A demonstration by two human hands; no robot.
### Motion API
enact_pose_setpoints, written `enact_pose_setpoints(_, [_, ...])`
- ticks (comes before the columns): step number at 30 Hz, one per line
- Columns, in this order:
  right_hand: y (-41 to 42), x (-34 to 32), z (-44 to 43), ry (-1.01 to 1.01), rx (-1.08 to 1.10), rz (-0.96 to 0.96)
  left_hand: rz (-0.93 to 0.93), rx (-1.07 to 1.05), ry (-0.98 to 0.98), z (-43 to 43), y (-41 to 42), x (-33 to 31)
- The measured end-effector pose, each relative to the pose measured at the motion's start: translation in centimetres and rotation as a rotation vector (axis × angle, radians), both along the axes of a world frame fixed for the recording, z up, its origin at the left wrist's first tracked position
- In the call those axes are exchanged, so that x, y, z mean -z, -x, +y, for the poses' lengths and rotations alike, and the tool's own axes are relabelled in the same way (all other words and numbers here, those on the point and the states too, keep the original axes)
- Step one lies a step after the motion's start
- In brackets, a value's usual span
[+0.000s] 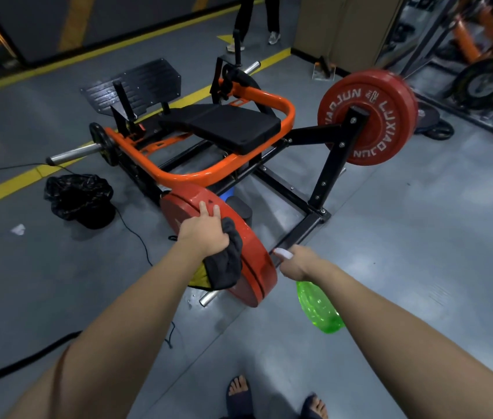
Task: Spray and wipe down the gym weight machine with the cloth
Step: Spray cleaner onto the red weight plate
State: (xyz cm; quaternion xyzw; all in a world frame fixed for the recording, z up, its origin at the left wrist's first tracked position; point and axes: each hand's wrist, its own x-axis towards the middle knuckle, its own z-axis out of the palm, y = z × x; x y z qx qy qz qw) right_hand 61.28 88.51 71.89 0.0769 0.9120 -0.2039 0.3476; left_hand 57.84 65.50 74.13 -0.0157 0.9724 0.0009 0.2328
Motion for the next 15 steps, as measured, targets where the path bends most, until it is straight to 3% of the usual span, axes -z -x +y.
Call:
enact_pose_setpoints(10, [1.0,-0.7,2.7,0.398,0.311,0.128,0.026,-0.100,-0.067,-2.5,1.5,0.6])
enact_pose_setpoints(15, [0.1,-1.3,3.4,0.375,0.183,0.035,0.021,-0.184,-0.074,-4.7,3.4,0.0])
